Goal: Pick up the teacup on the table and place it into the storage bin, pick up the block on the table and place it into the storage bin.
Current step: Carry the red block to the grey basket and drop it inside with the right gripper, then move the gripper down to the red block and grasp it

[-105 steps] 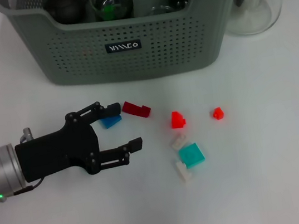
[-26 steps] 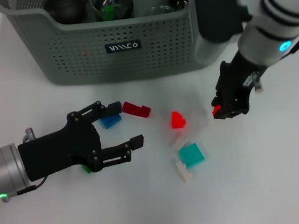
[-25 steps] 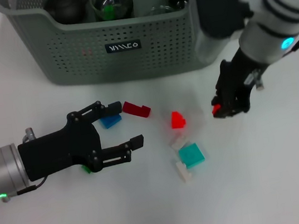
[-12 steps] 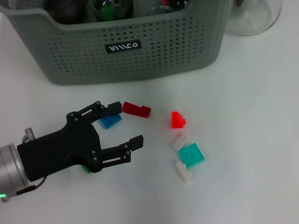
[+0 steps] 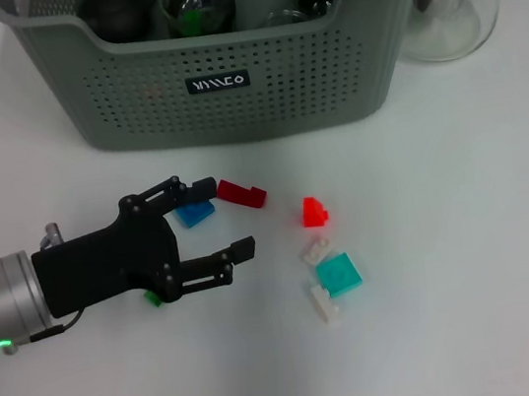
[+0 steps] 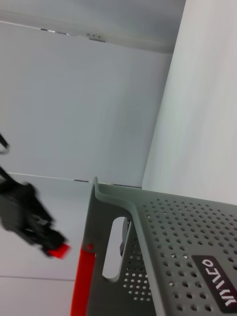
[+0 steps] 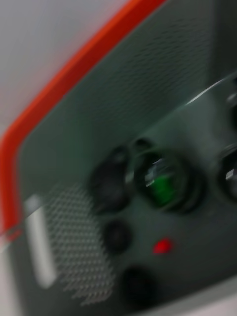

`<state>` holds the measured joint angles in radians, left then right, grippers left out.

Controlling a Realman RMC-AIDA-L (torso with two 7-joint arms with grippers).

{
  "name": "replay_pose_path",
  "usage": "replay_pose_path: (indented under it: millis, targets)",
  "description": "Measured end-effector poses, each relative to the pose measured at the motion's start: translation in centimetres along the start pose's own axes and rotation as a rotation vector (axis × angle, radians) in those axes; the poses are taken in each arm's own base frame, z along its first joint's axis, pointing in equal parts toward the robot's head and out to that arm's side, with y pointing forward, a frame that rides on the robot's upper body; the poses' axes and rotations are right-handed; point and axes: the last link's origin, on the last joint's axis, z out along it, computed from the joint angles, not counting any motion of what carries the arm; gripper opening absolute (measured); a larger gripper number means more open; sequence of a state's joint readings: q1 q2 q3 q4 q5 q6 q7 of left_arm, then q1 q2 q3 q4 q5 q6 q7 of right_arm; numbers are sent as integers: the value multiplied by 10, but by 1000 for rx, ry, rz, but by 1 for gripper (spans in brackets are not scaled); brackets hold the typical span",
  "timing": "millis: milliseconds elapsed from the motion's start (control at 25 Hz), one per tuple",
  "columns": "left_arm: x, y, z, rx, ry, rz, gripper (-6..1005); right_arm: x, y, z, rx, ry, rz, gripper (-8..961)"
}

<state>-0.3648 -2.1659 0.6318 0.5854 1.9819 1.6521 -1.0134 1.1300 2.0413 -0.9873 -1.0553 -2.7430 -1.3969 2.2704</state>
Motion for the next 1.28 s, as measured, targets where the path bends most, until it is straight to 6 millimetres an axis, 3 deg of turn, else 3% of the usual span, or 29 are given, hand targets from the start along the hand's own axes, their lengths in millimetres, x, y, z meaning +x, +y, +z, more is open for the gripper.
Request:
replay_pose_path:
  millis: [200, 360, 1080, 1200, 1280]
  targets:
    - [0, -1, 0, 3, -2, 1, 861, 6, 4, 44, 114, 113, -72, 233]
    - [0, -1, 0, 4, -3, -2, 862, 5, 7, 55, 135, 122, -102, 234]
    - [-2, 1, -2, 6, -2, -7, 862, -7, 8, 52, 171, 92, -134, 361]
    - [-2, 1, -2, 6, -2, -8, 862, -14, 6, 45, 185, 70, -132, 606]
    - [-2, 1, -2, 6, -2, -8, 862, -21, 7, 37, 186, 37, -125, 667]
